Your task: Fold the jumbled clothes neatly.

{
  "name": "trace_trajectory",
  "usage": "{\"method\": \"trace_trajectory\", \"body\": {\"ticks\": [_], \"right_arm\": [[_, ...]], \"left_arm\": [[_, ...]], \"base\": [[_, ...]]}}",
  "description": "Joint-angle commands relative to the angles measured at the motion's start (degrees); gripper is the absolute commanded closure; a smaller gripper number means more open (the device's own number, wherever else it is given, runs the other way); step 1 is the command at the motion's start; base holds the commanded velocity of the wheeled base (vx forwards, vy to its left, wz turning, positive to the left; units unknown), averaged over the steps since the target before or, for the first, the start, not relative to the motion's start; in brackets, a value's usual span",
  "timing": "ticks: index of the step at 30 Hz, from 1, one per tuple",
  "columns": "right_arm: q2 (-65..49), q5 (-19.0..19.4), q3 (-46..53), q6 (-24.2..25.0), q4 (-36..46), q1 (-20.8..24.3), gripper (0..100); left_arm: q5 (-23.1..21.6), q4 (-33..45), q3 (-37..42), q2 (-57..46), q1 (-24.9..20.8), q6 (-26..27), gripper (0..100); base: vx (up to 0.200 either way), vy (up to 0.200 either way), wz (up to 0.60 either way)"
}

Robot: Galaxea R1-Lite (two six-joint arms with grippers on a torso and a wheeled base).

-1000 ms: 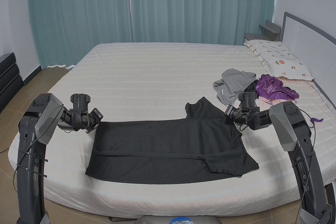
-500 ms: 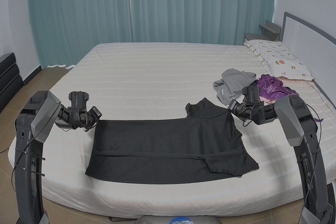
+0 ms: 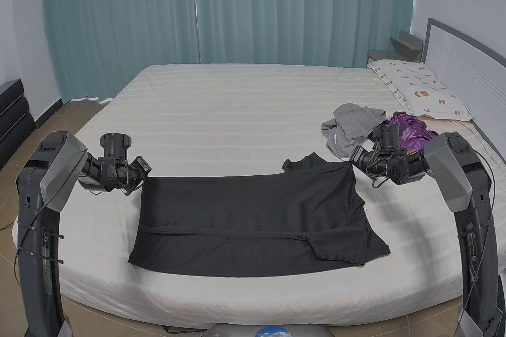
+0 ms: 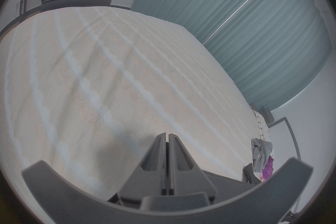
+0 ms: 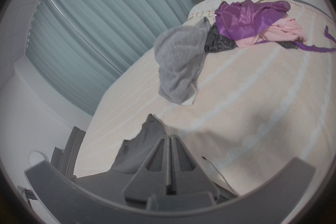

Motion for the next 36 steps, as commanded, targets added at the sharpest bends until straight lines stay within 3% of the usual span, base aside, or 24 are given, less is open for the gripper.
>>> {"method": "trace_trajectory", "body": {"ticks": [1,16,22,36], "right_arm": [[-3.5,0.4,4.3,0.0,-3.2,-0.7,100],[-6.4,1.8,12.4,1.2,-7.1,-1.4,100],[-11.3,6.6,20.2,0.0,-7.3,-2.2,100],[-18.9,10.6,33.6,-0.7,-7.4,-2.9,100]], "left_arm": [[0.0,-0.2,1.9,-3.0,0.1,0.0,100],[0.2,-4.0,8.2,-6.0,-0.1,3.4,100],[0.1,-4.3,15.1,-11.0,-0.1,6.1,100],[0.0,-7.7,25.9,-16.0,0.1,8.3,100]], "base": [[0.0,0.0,0.0],[0.0,0.0,0.0],[0.0,0.0,0.0],[0.0,0.0,0.0]]}}
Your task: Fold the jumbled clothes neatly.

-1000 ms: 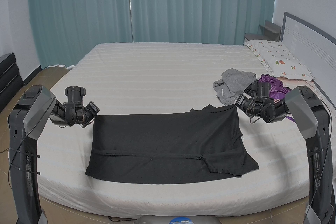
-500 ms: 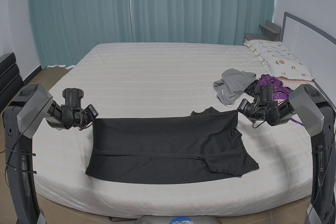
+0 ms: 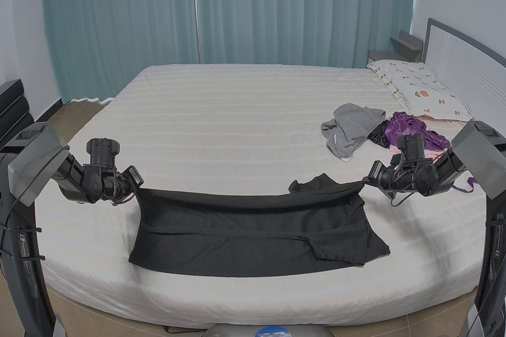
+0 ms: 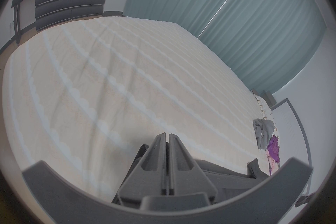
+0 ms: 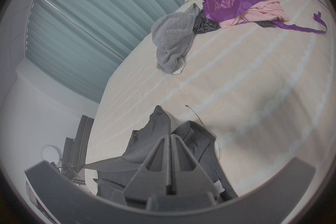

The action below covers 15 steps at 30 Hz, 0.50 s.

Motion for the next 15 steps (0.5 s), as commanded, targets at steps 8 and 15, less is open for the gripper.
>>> {"method": "trace_trajectory", "body": {"ticks": [8,15], "right_arm": [[-5.5,2.4,11.3,-0.4,-6.3,-0.6,100],[-5.1,3.1,16.0,-3.3,-7.5,-1.4,100]], "left_arm": [[-0.1,-0.2,7.3,-4.8,0.5,1.7,100],[-0.5,-0.2,12.2,-5.3,0.2,1.8,100]], "base": [[0.0,0.0,0.0],[0.0,0.0,0.0]]}}
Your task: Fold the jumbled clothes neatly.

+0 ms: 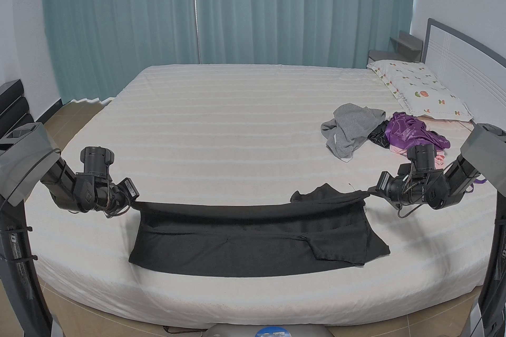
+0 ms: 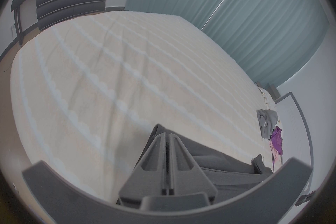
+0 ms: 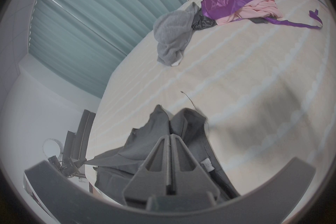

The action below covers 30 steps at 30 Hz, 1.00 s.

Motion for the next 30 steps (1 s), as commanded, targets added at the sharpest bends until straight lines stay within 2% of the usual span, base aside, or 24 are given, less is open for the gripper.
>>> {"method": "trace_trajectory", "body": {"ticks": [1,14,15,16,25,30], "right_arm": [[-0.1,0.6,3.4,-1.8,-0.1,-0.5,100],[4.0,0.7,5.2,-6.7,-0.1,0.1,100],[4.2,0.7,5.2,-6.9,-0.1,0.2,100],[4.4,0.7,5.1,-6.9,-0.1,0.3,0],[2.1,1.3,3.5,-5.8,-0.2,-0.2,0],[5.0,0.9,0.5,-4.0,-0.3,-0.3,0]], "left_arm": [[-0.3,0.0,3.0,-0.5,-0.1,0.0,100],[-0.6,0.0,6.6,0.5,-0.2,-0.1,100],[-0.7,0.0,6.9,0.5,-0.2,-0.1,0],[-0.7,0.0,7.3,0.7,-0.2,-0.1,0],[-0.7,0.0,6.3,-0.1,-0.1,-0.6,0],[-0.7,0.2,1.1,1.5,-0.1,-1.1,0]], "base": [[0.0,0.0,0.0],[0.0,0.0,0.0],[0.0,0.0,0.0],[0.0,0.0,0.0],[0.0,0.0,0.0],[0.0,0.0,0.0]]}}
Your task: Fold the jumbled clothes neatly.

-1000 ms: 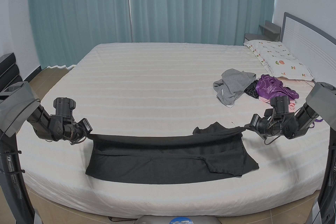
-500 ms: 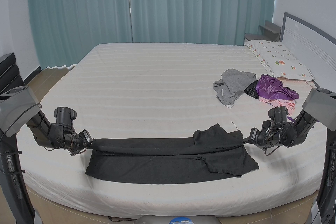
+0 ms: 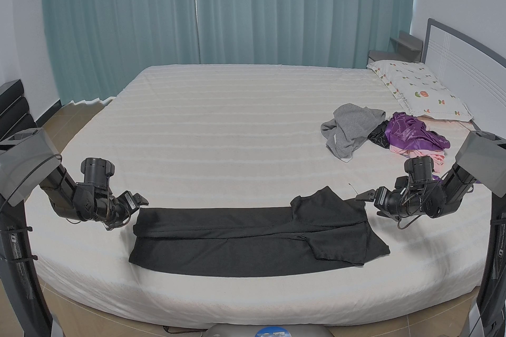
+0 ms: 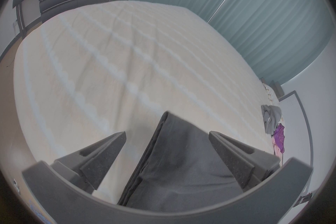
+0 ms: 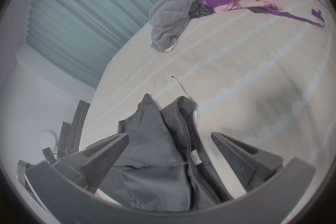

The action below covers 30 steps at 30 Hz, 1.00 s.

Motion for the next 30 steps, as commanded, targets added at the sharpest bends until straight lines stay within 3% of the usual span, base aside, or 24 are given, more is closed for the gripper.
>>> {"method": "trace_trajectory", "body": {"ticks": [1,9,11,13,17,18,21,24,25,30], "right_arm": [[3.0,-0.4,-2.8,2.1,-0.1,0.0,0],[7.4,-2.3,-6.7,8.2,-0.1,-0.2,0],[7.4,-2.3,-6.7,8.2,-0.1,-0.2,0],[8.6,-5.0,-7.3,8.5,-0.1,0.5,0],[9.0,-4.9,-8.5,8.9,-0.1,0.5,0],[9.2,-4.9,-8.6,8.9,-0.1,0.6,0],[9.4,-4.8,-8.9,8.8,-0.1,1.3,0],[11.1,-5.3,-11.2,9.2,-0.1,2.2,0],[11.3,-5.4,-11.5,9.6,-0.1,2.2,100],[11.5,-7.2,-12.1,10.5,-0.1,2.2,100]], "left_arm": [[0.1,0.1,-4.7,2.6,-0.2,-0.3,0],[1.9,0.0,-11.9,10.1,-3.7,0.3,0],[1.9,0.0,-11.9,10.1,-3.7,0.3,0],[5.8,0.1,-14.3,12.1,-4.8,0.4,0],[6.1,0.1,-14.4,12.3,-4.8,0.0,0],[6.1,0.0,-14.5,12.2,-4.6,-0.1,100],[6.1,0.0,-14.6,12.1,-4.3,-0.4,100],[6.3,-0.2,-15.2,12.1,-3.9,-4.9,100],[6.5,-0.5,-15.3,12.1,-3.7,-5.7,100],[6.6,-1.1,-15.3,12.2,-2.4,-6.2,100]], "base": [[0.0,0.0,0.0],[0.0,0.0,0.0],[0.0,0.0,0.0],[0.0,0.0,0.0],[0.0,0.0,0.0],[0.0,0.0,0.0],[0.0,0.0,0.0],[0.0,0.0,0.0],[0.0,0.0,0.0],[0.0,0.0,0.0]]}}
